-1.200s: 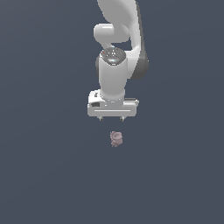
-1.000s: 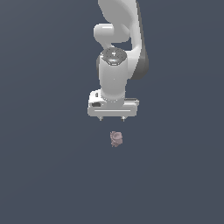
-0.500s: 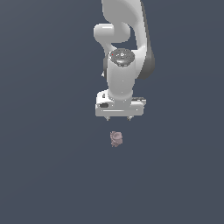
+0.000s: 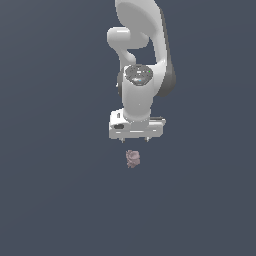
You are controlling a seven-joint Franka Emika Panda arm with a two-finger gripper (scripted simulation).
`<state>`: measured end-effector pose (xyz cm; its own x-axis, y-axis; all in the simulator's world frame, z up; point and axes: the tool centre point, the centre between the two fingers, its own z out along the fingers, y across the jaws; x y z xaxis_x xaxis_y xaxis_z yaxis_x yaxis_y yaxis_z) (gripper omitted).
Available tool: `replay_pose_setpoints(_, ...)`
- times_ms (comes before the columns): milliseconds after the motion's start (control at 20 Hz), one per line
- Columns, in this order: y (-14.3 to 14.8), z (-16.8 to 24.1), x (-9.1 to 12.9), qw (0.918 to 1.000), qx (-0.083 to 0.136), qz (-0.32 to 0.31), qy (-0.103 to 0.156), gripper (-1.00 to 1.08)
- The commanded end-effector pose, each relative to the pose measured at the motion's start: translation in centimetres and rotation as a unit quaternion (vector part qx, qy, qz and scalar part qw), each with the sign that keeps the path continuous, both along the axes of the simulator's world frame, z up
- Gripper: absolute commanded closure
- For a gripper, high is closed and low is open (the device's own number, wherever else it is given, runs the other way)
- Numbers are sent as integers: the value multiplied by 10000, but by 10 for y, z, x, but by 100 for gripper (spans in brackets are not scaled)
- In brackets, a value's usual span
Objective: Pick up the object and move it to a goal position.
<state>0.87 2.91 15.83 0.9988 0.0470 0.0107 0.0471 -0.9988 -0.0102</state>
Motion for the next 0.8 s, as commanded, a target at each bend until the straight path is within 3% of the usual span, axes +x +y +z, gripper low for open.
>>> replay_pose_setpoints(0, -1, -11, 5, 10000, -12, 79, 11, -92)
replay_pose_setpoints(750, -6, -62, 26, 9990, -56, 445, 48, -92)
